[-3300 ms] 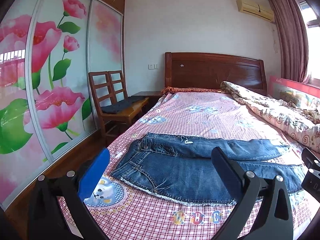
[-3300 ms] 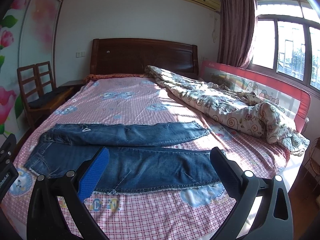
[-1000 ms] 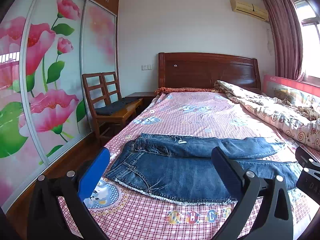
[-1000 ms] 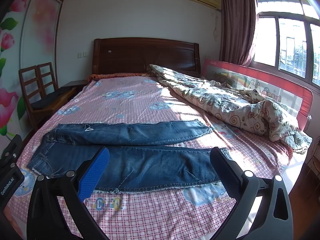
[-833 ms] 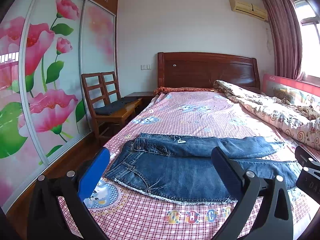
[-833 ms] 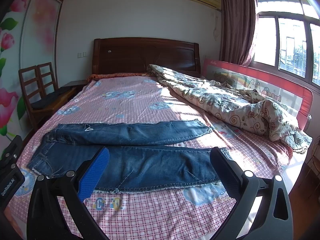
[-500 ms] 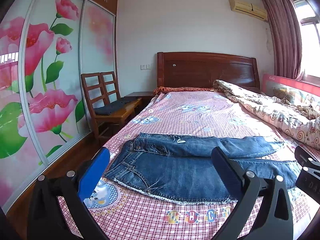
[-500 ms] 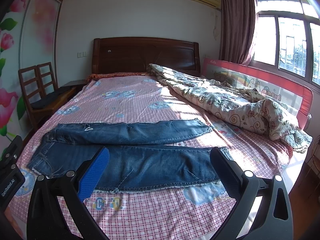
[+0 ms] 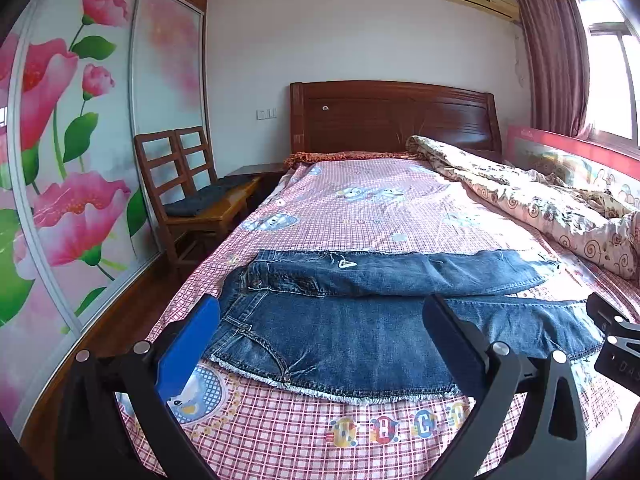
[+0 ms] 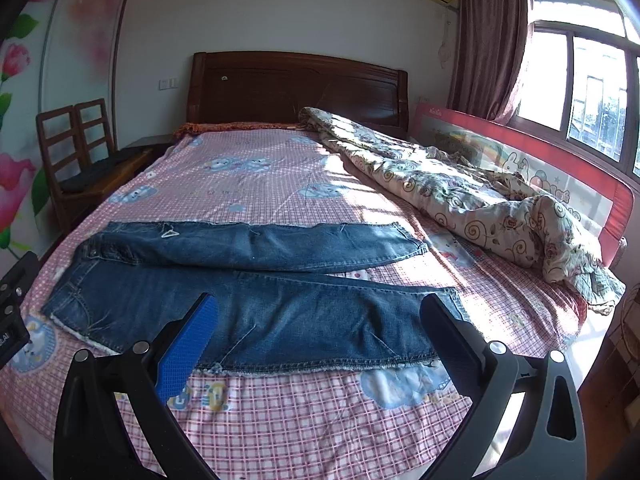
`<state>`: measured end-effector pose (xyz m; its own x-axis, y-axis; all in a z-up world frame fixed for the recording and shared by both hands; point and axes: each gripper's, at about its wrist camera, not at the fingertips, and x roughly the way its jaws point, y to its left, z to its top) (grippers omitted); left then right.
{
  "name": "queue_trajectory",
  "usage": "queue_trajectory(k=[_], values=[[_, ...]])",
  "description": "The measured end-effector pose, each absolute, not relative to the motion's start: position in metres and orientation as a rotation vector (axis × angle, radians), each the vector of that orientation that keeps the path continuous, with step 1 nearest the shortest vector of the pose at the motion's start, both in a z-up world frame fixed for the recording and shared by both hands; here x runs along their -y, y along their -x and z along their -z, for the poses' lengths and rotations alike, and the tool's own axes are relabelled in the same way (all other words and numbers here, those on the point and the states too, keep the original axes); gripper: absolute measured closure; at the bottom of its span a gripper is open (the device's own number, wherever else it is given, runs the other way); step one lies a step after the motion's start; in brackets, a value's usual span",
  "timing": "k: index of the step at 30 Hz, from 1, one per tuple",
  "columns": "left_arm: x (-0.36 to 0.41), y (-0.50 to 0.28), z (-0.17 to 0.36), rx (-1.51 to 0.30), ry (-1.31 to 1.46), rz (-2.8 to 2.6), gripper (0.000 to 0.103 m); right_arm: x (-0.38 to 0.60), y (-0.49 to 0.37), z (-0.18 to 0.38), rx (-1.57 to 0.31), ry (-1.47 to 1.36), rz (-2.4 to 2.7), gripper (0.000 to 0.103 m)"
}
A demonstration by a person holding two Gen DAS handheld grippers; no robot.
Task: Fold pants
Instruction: 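Lower the left tool onto the jeans waistband and close it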
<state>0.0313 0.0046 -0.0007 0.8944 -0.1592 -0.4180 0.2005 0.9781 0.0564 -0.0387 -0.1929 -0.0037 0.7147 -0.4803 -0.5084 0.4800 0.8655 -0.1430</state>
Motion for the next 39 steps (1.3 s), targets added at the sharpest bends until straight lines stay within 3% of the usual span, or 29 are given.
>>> queue_trajectory(k=[12,15,21,25,33,39], values=[[-0.025,-0.235,0.01,-0.786,-0.133,0.452,0.002,0.284,-0.029,0.023,-0.76,-0.052,0.465,0.003],[-0.034,-0.306,0.029,-0.966,-0.094,0.52,0.002,0.301,-0.041,0.023,-0.773,-0.079,0.475,0.003],[-0.057,-0.43,0.073,-1.159,0.032,0.481,0.002,0.313,-0.068,0.032,-0.803,-0.085,0.491,0.003],[-0.081,-0.494,0.114,-1.314,0.251,0.504,0.002,0.315,-0.083,0.042,-0.828,-0.081,0.493,0.003],[-0.087,-0.548,0.172,-1.388,0.254,0.461,0.002,0.307,-0.1,0.063,-0.87,-0.093,0.475,0.003],[-0.077,-0.562,0.186,-1.356,0.256,0.46,0.002,0.301,-0.106,0.071,-0.888,-0.093,0.461,0.003]])
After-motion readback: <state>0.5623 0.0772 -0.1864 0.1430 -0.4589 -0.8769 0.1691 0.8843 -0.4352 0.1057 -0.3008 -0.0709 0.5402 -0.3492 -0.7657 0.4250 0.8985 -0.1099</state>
